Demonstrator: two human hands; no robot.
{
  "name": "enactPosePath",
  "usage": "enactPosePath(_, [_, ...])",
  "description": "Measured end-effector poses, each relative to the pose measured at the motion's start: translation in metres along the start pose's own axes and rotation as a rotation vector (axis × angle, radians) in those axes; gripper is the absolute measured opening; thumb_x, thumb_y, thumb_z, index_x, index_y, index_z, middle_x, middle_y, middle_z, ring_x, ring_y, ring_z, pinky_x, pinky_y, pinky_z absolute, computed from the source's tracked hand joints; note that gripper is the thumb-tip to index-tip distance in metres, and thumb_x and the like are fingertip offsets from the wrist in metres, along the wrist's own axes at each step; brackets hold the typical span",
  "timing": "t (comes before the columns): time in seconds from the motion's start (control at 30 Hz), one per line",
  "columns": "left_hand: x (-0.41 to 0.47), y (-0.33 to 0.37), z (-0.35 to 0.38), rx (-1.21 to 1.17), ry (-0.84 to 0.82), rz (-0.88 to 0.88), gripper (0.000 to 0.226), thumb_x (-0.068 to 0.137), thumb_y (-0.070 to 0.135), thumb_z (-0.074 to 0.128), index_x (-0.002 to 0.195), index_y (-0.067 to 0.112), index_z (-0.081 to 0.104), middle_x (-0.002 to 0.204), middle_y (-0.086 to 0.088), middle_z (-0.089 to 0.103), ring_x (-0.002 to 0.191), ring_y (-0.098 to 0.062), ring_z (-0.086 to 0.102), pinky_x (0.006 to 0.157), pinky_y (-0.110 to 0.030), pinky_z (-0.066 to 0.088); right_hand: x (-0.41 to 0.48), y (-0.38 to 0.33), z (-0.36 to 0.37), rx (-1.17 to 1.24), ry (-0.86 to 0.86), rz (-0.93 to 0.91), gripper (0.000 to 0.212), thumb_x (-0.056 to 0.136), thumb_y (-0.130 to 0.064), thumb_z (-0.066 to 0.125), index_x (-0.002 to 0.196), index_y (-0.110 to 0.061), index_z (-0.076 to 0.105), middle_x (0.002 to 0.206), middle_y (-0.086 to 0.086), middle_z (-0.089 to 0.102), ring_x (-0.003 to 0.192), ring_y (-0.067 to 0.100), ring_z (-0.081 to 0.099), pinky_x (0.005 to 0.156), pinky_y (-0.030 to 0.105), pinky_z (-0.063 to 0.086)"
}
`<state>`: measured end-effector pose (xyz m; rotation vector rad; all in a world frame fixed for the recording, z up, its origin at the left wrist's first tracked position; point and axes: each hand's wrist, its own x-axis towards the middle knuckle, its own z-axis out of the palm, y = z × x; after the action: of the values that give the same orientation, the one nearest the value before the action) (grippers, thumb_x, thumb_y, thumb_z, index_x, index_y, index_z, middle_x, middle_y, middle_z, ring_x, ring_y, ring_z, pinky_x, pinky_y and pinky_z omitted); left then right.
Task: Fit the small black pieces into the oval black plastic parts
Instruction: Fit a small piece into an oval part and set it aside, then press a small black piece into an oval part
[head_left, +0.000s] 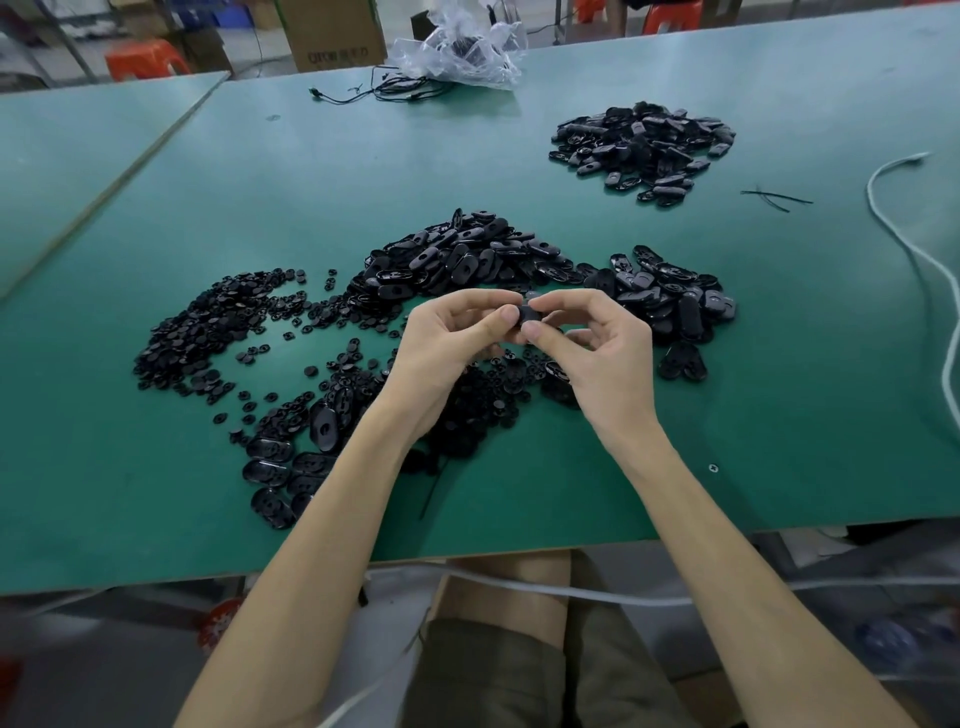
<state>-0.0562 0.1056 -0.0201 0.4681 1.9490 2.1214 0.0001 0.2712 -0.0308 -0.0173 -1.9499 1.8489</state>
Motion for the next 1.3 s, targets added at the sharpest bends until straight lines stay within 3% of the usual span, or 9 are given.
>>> enactPosePath(0.1, [0.0006, -0.0007, -0.0003, -0.086, -0.014, -0.066, 0.019, 0.094, 0.018, 0.076, 0.112, 0.011, 0.076, 0.095, -0.008, 0.079, 0.09, -0.017, 0.074, 0.08, -0.024, 0.057, -0.0003, -0.001, -0.0001, -0.025, -0.001, 0.0, 0.02, 0.083, -0.01, 0.086, 0.1, -0.018, 0.077, 0.098, -0.004, 0.078, 0.088, 0.019, 0.072, 0.084, 0.047, 0.058])
enactPosePath(0.23, [0.0019, 0.0, -0.0006, -0.163, -0.022, -0.117, 0.02, 0.089, 0.02, 0.078, 0.109, 0.016, 0.078, 0.101, -0.008, 0.079, 0.092, -0.015, 0.074, 0.082, -0.025, 0.057, 0.0, -0.0005, -0.0006, -0.034, -0.006, -0.014, 0.02, 0.084, -0.011, 0.086, 0.099, -0.021, 0.076, 0.099, -0.007, 0.077, 0.087, 0.013, 0.07, 0.08, 0.04, 0.057])
enactPosePath(0.4, [0.0033, -0.001, -0.002, -0.239, -0.044, -0.129, 0.021, 0.086, 0.014, 0.075, 0.106, 0.012, 0.08, 0.101, -0.009, 0.079, 0.086, -0.015, 0.072, 0.084, -0.025, 0.059, 0.0, 0.0006, 0.0002, -0.04, -0.021, -0.026, 0.02, 0.085, -0.012, 0.085, 0.094, -0.027, 0.074, 0.098, -0.009, 0.075, 0.088, 0.011, 0.069, 0.078, 0.028, 0.052])
enactPosePath(0.63, [0.0058, -0.0022, -0.002, -0.249, -0.007, -0.164, 0.033, 0.087, 0.017, 0.077, 0.116, 0.001, 0.073, 0.089, -0.004, 0.077, 0.075, -0.01, 0.071, 0.08, -0.026, 0.059, -0.0002, -0.0005, 0.0003, -0.044, -0.015, -0.037, 0.025, 0.084, -0.015, 0.087, 0.094, -0.033, 0.072, 0.101, 0.0, 0.072, 0.085, 0.01, 0.068, 0.072, 0.032, 0.056])
enactPosePath(0.77, [0.0062, -0.0032, -0.0025, -0.273, -0.022, -0.159, 0.029, 0.088, 0.019, 0.077, 0.113, 0.006, 0.077, 0.101, -0.009, 0.077, 0.083, -0.013, 0.073, 0.081, -0.027, 0.059, -0.0004, -0.0006, -0.0004, -0.035, -0.018, -0.033, 0.024, 0.084, -0.014, 0.087, 0.096, -0.03, 0.074, 0.099, -0.002, 0.072, 0.086, 0.008, 0.067, 0.072, 0.028, 0.055])
enactPosePath(0.87, [0.0067, -0.0041, -0.0032, -0.298, -0.037, -0.147, 0.026, 0.091, 0.02, 0.074, 0.113, 0.008, 0.078, 0.105, -0.01, 0.078, 0.088, -0.014, 0.073, 0.08, -0.025, 0.058, -0.0007, -0.0001, -0.0005, -0.013, -0.017, -0.012, 0.023, 0.085, -0.011, 0.085, 0.1, -0.025, 0.076, 0.098, -0.002, 0.074, 0.087, 0.009, 0.068, 0.077, 0.034, 0.058])
enactPosePath(1.0, [0.0069, -0.0049, -0.0051, -0.281, -0.05, -0.152, 0.027, 0.094, 0.019, 0.073, 0.119, 0.01, 0.077, 0.098, -0.005, 0.077, 0.084, -0.01, 0.073, 0.082, -0.025, 0.058, -0.001, 0.0008, 0.0003, -0.003, -0.023, 0.005, 0.019, 0.087, -0.008, 0.083, 0.103, -0.018, 0.077, 0.094, -0.005, 0.075, 0.087, 0.01, 0.069, 0.079, 0.032, 0.058])
enactPosePath(1.17, [0.0059, -0.0034, -0.0055, -0.238, -0.09, -0.162, 0.031, 0.096, 0.02, 0.072, 0.127, 0.018, 0.074, 0.087, -0.007, 0.051, 0.086, -0.014, 0.062, 0.09, -0.029, 0.056, -0.0015, -0.0009, 0.0021, -0.002, -0.062, -0.004, 0.019, 0.087, -0.004, 0.082, 0.095, -0.018, 0.074, 0.091, -0.002, 0.076, 0.083, 0.016, 0.07, 0.078, 0.032, 0.06])
enactPosePath(1.3, [0.0056, -0.002, -0.0042, -0.219, -0.096, -0.168, 0.03, 0.098, 0.019, 0.069, 0.127, 0.019, 0.074, 0.081, -0.005, 0.051, 0.078, -0.011, 0.061, 0.091, -0.03, 0.056, -0.0013, -0.0001, 0.0037, -0.031, -0.087, -0.003, 0.017, 0.085, -0.005, 0.083, 0.091, -0.018, 0.074, 0.087, -0.002, 0.075, 0.079, 0.014, 0.069, 0.077, 0.034, 0.06])
